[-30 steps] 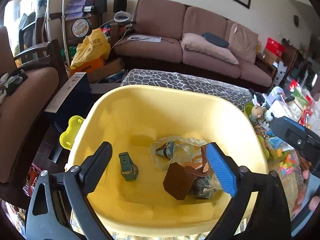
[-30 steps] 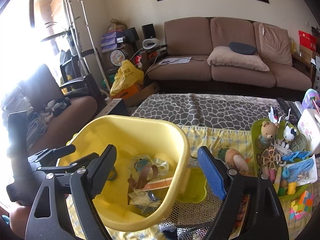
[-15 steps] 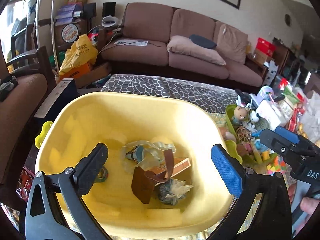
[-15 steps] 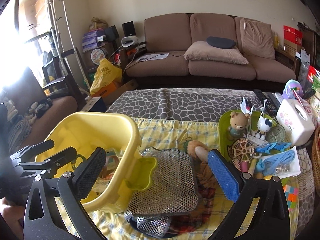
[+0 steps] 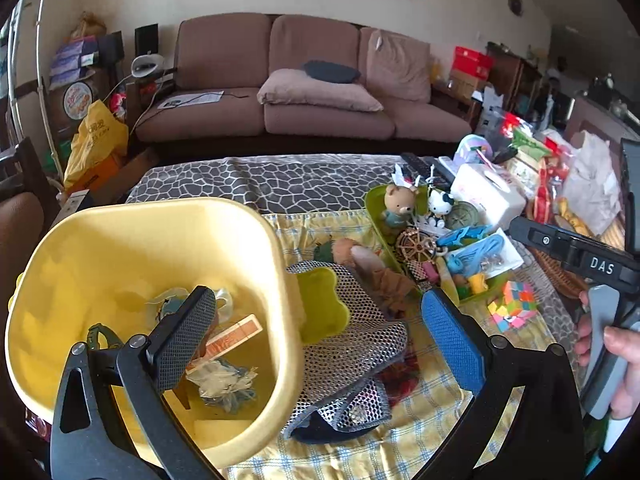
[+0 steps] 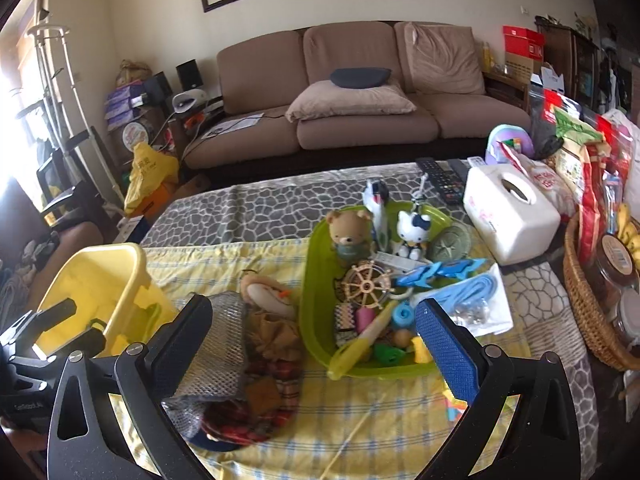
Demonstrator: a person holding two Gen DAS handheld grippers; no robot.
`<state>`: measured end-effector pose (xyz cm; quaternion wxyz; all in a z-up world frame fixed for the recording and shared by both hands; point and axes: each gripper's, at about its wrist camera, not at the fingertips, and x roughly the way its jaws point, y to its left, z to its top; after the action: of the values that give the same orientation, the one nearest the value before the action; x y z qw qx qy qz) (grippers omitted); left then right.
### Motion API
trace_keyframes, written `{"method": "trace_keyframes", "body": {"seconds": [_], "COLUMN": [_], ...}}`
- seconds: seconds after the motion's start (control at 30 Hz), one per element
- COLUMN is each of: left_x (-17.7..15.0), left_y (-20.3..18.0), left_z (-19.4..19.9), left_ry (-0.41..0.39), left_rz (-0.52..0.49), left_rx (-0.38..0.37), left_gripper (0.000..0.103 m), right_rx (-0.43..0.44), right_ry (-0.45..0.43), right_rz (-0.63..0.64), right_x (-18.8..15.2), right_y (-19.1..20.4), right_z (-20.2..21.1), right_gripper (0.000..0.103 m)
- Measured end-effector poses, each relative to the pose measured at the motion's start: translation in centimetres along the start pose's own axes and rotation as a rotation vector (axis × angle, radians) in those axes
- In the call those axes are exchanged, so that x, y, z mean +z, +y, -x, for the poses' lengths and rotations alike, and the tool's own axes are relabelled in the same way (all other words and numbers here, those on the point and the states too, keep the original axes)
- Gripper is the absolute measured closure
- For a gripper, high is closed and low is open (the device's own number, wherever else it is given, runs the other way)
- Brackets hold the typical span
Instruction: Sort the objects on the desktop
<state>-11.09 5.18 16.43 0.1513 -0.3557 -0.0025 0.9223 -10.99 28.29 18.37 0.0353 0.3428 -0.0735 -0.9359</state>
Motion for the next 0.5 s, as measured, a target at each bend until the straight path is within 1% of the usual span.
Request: {"method": "trace_keyframes", "body": {"seconds": [0.13, 0.27, 0.5], "left_x": [-0.3, -0.5, -1.9], "left_y": [-2.4, -4.9, -10.3], "left_z": [-0.6, -0.9, -2.5], "left_ry": [0.006, 0.0, 0.029], "left_rz": [-0.045, -0.088, -0.186], "left_rx": [-0.02, -0.051, -0.111], "left_gripper": [0.0, 0.0, 0.0], "right_rx": [-0.07, -0.116, -0.146], "right_ry": [0.035, 0.061, 0.04], "right_rz": [-0.071, -0.125, -0.165], "right_x": [-0.8, -1.7, -2.0], "right_y": [-4.9, -8.5, -11.7], "right_z": [-0.2, -0.2, 1.2], "right_gripper": [0.0, 0.0, 0.0]}}
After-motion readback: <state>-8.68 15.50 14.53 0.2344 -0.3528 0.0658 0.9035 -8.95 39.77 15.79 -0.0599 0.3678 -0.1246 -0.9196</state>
